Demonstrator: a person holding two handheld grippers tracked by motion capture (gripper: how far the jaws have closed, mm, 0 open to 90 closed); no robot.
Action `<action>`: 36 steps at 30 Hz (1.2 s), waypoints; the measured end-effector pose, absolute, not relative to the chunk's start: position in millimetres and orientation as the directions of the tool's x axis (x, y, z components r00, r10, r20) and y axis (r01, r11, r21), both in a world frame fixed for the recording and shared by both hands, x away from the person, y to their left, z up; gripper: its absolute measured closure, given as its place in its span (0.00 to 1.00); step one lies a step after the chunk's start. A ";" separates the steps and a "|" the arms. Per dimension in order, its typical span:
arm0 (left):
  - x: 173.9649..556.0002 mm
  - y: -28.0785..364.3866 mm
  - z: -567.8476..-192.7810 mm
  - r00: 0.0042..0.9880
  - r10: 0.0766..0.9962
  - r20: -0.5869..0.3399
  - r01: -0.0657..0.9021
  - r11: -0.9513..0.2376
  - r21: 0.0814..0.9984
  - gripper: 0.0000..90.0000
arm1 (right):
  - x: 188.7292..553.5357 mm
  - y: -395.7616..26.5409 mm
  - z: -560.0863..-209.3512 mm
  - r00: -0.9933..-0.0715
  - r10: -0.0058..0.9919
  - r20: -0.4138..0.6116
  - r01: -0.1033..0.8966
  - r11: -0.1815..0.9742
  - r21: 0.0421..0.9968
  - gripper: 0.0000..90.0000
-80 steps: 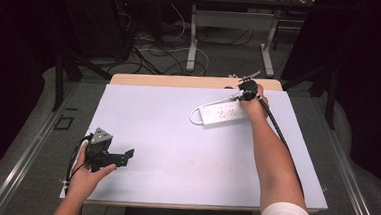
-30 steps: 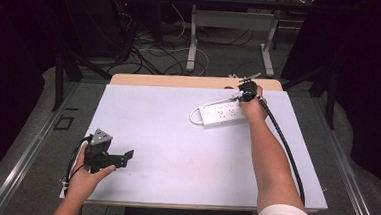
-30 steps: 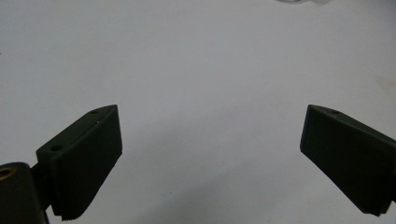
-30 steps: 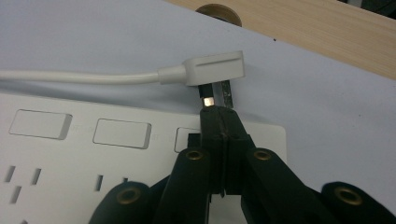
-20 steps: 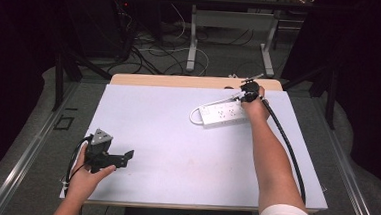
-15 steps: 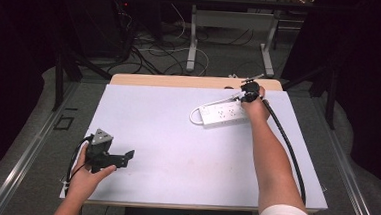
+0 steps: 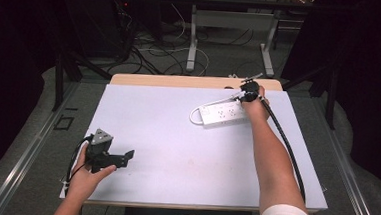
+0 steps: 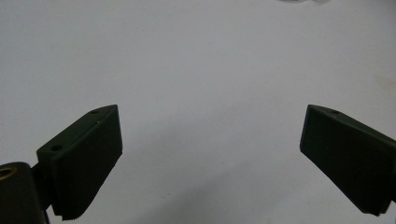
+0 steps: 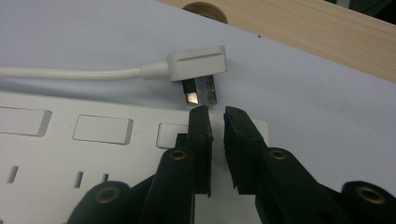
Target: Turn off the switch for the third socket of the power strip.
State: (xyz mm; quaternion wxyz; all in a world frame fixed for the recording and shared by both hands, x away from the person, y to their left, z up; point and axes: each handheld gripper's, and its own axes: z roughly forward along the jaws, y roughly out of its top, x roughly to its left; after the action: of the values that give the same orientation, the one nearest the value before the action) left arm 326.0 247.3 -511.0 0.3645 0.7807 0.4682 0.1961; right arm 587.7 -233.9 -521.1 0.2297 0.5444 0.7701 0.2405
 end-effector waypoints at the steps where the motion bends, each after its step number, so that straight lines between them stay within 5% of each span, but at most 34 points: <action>1: 326.3 247.3 -511.0 0.484 0.874 -0.032 0.587 -0.298 0.753 0.06 | 587.7 -233.9 -521.1 -0.302 0.949 -0.092 0.728 0.292 0.620 0.87; 14: 328.5 245.0 -511.9 0.493 0.869 -0.038 0.585 -0.298 0.754 0.06 | 584.8 -229.4 -518.2 -0.330 0.932 -0.150 0.712 0.350 0.609 0.62; 36: 328.1 245.3 -510.8 0.497 0.868 -0.024 0.583 -0.314 0.749 0.06 | 573.4 -220.4 -502.5 -0.377 0.908 -0.184 0.670 0.405 0.623 0.40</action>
State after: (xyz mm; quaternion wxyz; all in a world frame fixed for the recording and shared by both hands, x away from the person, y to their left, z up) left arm 328.1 245.3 -510.8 0.3610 0.7861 0.4614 0.1969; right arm 573.4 -220.4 -502.5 0.2583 0.4946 0.7972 0.2303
